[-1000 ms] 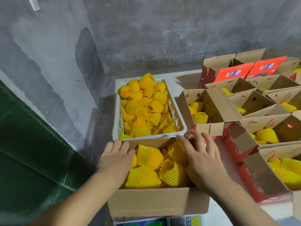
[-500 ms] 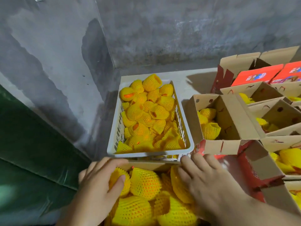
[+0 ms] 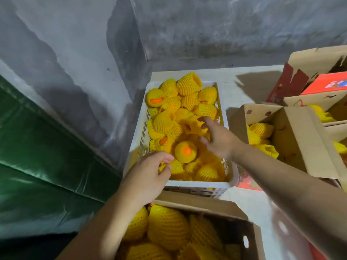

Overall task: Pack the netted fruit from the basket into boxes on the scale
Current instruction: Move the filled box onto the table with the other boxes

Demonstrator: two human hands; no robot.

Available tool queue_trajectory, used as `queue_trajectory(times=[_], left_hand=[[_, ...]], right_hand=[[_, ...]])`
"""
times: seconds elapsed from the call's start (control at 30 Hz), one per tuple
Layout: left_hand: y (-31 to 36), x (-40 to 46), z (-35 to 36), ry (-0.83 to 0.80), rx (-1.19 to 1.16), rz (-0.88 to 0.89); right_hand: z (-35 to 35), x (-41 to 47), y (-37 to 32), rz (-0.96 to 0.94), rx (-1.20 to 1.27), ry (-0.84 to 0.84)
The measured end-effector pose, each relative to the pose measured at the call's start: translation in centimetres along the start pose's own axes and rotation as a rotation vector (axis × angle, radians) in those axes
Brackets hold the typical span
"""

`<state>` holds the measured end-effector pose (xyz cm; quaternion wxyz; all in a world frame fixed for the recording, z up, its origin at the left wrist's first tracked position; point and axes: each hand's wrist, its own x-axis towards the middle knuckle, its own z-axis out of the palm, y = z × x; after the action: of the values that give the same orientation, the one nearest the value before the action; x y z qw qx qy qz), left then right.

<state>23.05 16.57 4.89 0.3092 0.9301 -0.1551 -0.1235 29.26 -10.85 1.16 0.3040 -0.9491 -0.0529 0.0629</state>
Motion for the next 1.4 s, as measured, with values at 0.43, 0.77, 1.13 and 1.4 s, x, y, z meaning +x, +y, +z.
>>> queue_trajectory(times=[0.43,0.77,1.13,1.4], left_hand=[[0.1,-0.4,0.7,0.137,0.062,-0.099],[0.9,-0.7,0.4,0.263,-0.413,-0.049],[4.9,-10.1,1.2,0.119,-0.818,0.263],[1.3,-17.0,-1.7,0.098,-0.481,0.324]], right_hand=[[6.2,9.5,2.7,0.039,-0.677,0.133],[1.2,-2.2,-6.9,0.117,1.041,0.086],[-0.8,-19.9,-14.7,-0.028,1.127,0.08],[0.2,-27.9,-15.8,0.07,0.019,0.327]])
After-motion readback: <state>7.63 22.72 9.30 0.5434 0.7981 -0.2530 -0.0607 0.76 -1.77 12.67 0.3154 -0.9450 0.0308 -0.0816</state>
